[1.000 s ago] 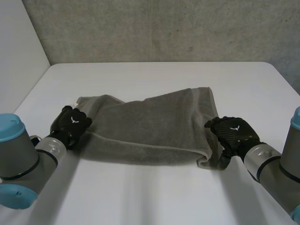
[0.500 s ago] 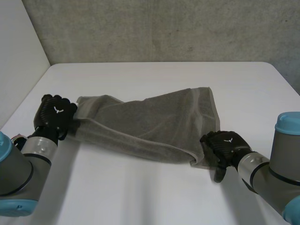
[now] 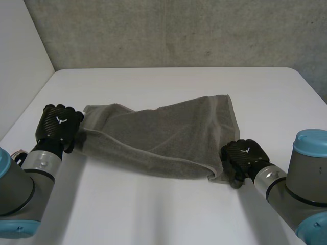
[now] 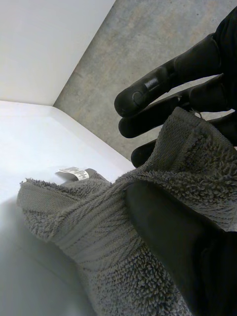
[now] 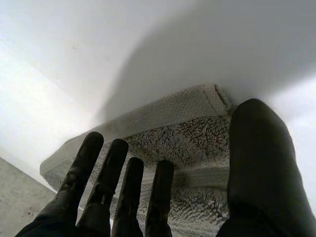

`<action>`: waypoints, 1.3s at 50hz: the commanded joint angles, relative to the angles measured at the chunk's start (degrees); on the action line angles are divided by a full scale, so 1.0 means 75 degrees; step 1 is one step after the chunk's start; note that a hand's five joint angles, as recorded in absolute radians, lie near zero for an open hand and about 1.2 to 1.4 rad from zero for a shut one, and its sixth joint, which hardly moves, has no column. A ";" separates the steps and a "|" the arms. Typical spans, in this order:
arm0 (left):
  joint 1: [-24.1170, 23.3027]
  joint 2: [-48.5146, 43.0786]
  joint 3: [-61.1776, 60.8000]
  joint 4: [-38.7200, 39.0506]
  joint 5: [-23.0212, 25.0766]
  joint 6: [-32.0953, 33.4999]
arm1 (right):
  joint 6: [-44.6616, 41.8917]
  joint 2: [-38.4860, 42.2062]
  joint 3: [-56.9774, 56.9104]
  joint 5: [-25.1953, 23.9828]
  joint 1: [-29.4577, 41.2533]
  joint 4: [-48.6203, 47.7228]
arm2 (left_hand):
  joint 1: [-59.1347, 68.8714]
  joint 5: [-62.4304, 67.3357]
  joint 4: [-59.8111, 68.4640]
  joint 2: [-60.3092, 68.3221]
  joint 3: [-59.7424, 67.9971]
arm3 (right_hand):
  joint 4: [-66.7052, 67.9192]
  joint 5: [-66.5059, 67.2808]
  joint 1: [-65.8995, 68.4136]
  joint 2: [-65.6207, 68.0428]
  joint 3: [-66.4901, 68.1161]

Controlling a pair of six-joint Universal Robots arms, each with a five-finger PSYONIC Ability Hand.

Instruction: Fold the towel.

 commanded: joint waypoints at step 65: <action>0.0069 0.2587 0.0040 -0.0771 -0.0552 -0.1613 | 0.0200 -0.2777 -0.1439 0.0035 -0.0577 0.1144 | 0.0197 -0.1355 -0.0344 -0.0216 -0.0473 | 0.6153 0.6177 0.6145 0.6192 0.6149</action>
